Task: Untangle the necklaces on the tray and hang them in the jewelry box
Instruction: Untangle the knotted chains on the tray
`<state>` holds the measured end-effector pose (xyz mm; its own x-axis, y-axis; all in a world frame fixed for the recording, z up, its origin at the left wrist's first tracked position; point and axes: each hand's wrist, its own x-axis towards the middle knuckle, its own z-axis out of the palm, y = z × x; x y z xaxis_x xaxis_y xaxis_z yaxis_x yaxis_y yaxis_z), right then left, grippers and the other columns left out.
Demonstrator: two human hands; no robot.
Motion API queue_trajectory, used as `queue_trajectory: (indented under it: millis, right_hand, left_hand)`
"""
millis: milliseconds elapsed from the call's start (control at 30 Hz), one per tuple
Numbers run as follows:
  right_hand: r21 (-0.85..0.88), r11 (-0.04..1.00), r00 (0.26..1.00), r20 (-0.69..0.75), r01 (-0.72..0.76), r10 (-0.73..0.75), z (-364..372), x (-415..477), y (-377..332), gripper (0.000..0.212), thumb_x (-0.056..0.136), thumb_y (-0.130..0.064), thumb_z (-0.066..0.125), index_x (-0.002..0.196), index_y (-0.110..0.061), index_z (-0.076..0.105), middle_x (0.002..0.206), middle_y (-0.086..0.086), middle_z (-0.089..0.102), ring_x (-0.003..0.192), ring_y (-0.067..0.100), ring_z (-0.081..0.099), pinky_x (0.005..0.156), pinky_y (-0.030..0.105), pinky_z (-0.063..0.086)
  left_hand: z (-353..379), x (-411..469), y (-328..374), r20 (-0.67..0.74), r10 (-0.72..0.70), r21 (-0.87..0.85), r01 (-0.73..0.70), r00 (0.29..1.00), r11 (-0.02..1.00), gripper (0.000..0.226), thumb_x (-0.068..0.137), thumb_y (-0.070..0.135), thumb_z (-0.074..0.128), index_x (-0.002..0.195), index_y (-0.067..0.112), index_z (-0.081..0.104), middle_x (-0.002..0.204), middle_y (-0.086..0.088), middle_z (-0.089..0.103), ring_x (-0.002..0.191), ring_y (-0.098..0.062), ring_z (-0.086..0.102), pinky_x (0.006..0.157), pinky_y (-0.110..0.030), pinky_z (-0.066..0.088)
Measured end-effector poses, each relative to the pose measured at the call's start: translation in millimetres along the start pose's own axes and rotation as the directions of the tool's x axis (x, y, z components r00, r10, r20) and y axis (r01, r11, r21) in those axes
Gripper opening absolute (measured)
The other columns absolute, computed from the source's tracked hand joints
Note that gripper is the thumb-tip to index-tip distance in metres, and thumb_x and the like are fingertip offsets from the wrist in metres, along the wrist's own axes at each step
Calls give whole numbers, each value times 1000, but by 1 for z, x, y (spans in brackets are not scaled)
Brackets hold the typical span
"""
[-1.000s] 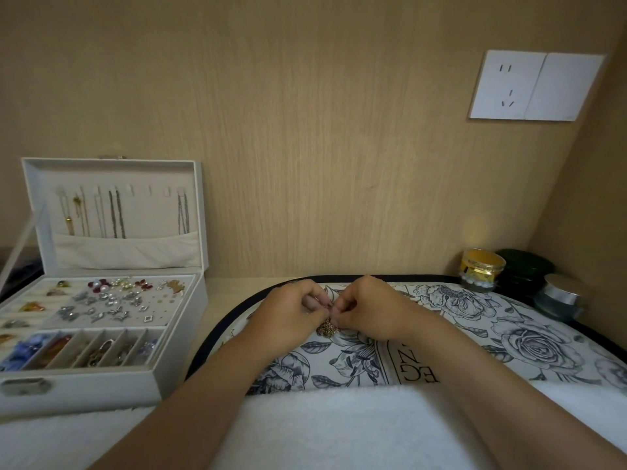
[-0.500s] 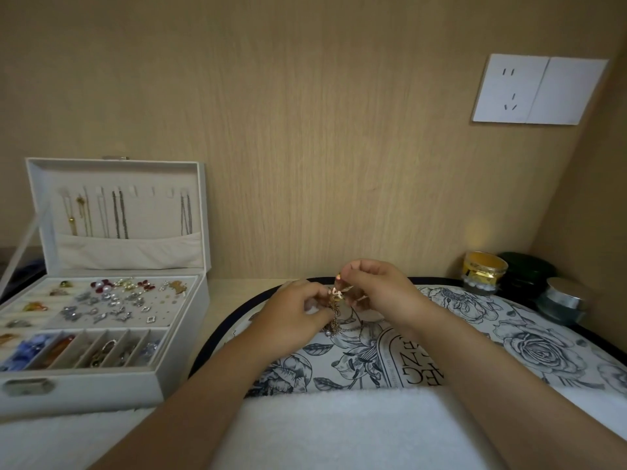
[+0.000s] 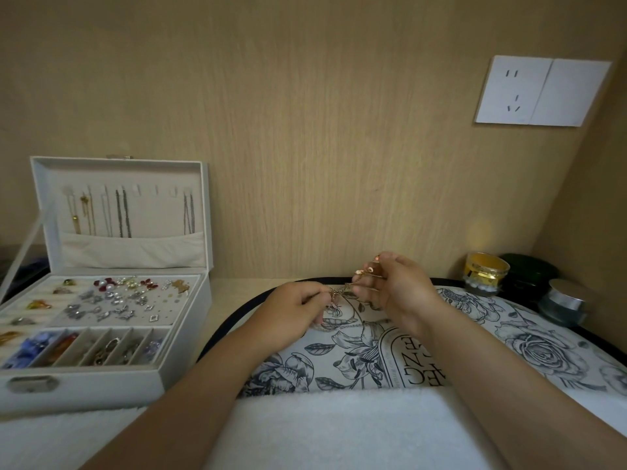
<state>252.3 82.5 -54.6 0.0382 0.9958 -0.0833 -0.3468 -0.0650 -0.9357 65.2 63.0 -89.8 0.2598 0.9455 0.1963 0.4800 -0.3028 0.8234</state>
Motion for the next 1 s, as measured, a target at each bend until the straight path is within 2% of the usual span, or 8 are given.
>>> queue_trajectory:
  millis: [200,300,433,500,667,767,933,1000]
  right_hand:
    - [-284,954,995,71,91,-74,-6,-2,-2,36,99,13,38,92,-6,68,83,12,61,64,18,65,65,26,60]
    - [-575,802,984,156,161,-86,-8,-8,-4,37,95,8,47,89,-14,75,86,13,72,68,14,69,63,15,54]
    - [-823,469,944,319,321,-87,-13,-7,1,13,80,-16,81,82,-29,78,93,-5,69,81,5,65,74,18,50]
    - [-828,411,920,385,381,-78,-14,-6,4,9,78,-24,85,77,-29,78,93,-9,65,83,2,61,77,19,48]
    - [-793,488,931,323,365,-172,-17,-3,6,18,86,-21,78,70,-25,73,80,-13,67,71,-7,60,69,14,45]
    - [-738,601,951,258,306,-168,-16,-2,7,15,90,-14,73,76,-12,69,84,1,73,70,1,64,63,16,48]
    - [-337,934,980,189,116,-54,-10,-3,4,20,98,-3,56,79,-9,57,70,13,65,59,16,65,53,27,47]
    - [-224,972,978,207,69,-21,-10,-1,3,17,99,-2,53,83,-9,56,56,4,48,48,18,48,55,33,46]
  left_hand:
    - [1,-2,5,-75,-51,-67,46,996,997,17,96,27,59,90,35,73,92,-10,73,74,-20,63,69,-30,46]
    - [-1,-2,5,-128,-19,-39,14,992,999,11,93,36,65,85,37,74,90,-4,75,83,-32,70,70,-39,55]
    - [-3,-1,1,-205,-10,-19,7,979,1000,14,92,32,67,88,42,76,86,11,75,82,-8,69,73,-25,53]
    - [-4,0,0,-234,-16,-32,9,972,999,14,93,31,65,91,36,78,83,16,74,77,2,66,73,-20,50]
    - [-6,0,-5,-271,45,172,2,961,985,12,93,39,64,91,35,75,72,10,68,70,-6,63,68,-31,53]
    - [-7,-1,-5,-255,51,287,25,966,958,14,93,44,62,89,33,70,72,8,64,70,-6,60,66,-31,49]
    - [-7,-2,-2,-194,77,373,1,978,928,20,95,53,54,94,35,63,63,10,55,60,-5,52,55,-27,36]
    - [-7,-3,-2,-171,83,381,-12,982,925,24,96,54,50,94,35,63,62,5,58,60,-9,55,57,-30,40]
